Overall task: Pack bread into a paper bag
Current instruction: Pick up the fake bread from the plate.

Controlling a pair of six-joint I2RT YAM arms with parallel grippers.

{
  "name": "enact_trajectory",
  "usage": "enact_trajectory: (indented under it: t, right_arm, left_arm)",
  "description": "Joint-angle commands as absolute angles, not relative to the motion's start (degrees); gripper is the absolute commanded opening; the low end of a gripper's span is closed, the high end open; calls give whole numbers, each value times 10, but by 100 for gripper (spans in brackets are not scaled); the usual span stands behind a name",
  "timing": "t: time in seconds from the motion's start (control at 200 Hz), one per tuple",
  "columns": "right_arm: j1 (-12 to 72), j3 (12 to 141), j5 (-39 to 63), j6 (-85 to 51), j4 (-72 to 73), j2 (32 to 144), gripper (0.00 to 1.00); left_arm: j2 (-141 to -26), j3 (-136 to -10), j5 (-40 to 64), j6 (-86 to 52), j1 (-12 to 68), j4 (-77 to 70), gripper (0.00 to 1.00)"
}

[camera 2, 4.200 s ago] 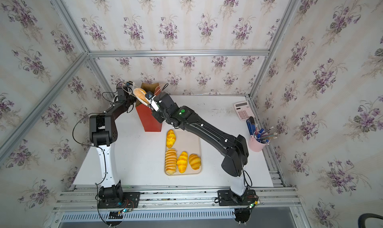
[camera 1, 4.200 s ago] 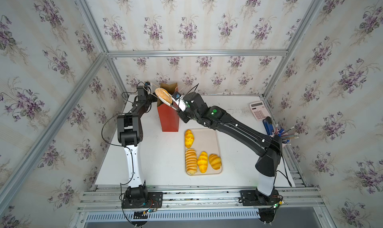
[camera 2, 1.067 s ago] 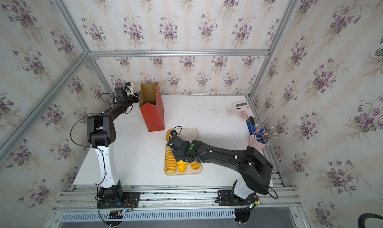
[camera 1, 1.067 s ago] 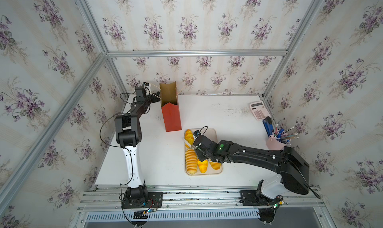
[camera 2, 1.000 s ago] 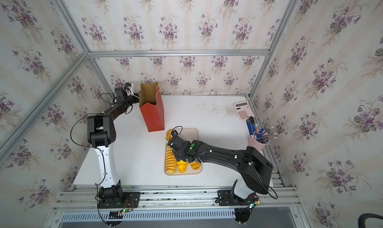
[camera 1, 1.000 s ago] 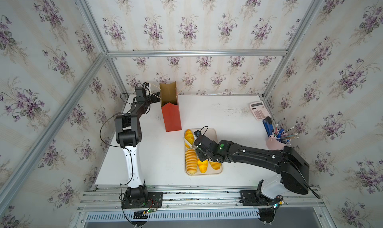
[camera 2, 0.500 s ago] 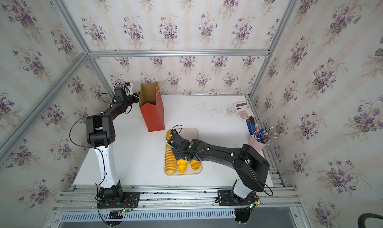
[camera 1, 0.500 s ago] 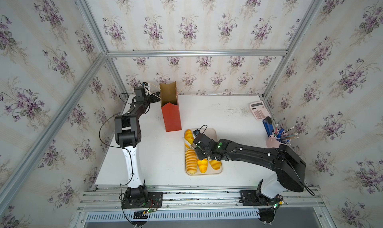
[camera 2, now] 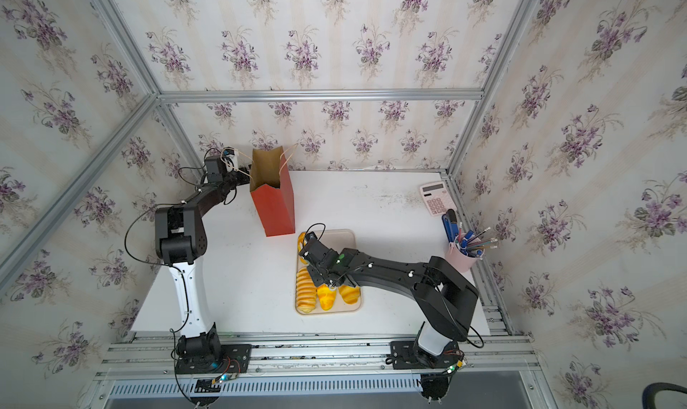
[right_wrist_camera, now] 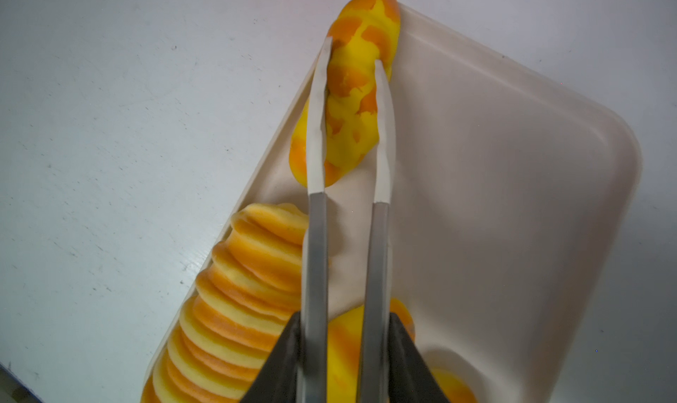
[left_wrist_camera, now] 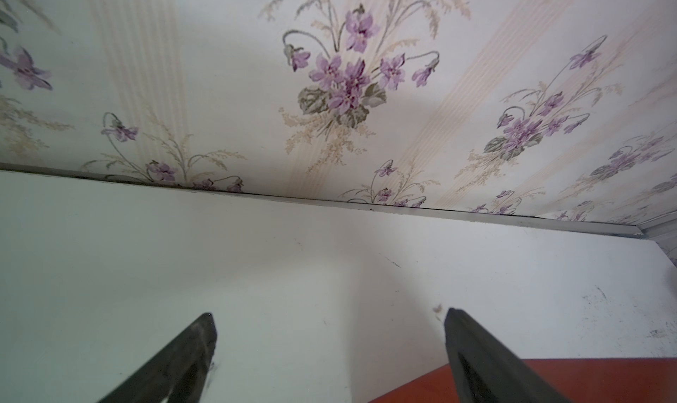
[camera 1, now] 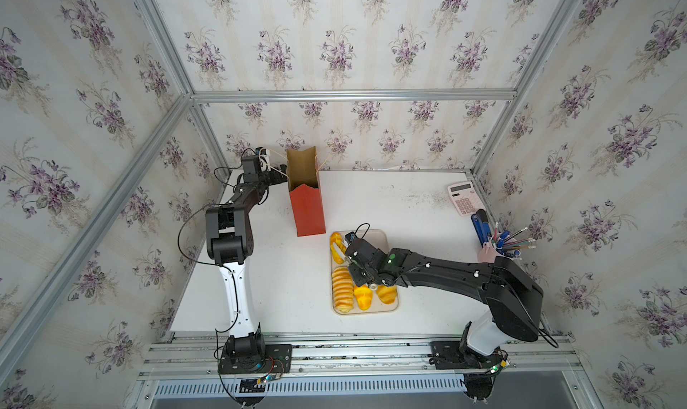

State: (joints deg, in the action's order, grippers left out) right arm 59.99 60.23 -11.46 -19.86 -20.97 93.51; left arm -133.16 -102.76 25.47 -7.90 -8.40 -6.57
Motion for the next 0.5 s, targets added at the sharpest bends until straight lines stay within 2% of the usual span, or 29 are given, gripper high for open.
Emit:
enact_trajectory:
  t: [0.0, 0.2, 0.495]
  right_arm:
    - [599, 608, -110, -193, -204, 938, 34]
    - [599, 626, -132, -185, -230, 927, 34]
    - [600, 717, -181, -138, -323, 886, 35]
  left_arm:
    - [-1325, -1026, 261, -73, -87, -81, 99]
    - [-1325, -1024, 262, -74, -88, -84, 99]
    - [-1327, -1026, 263, -74, -88, -84, 99]
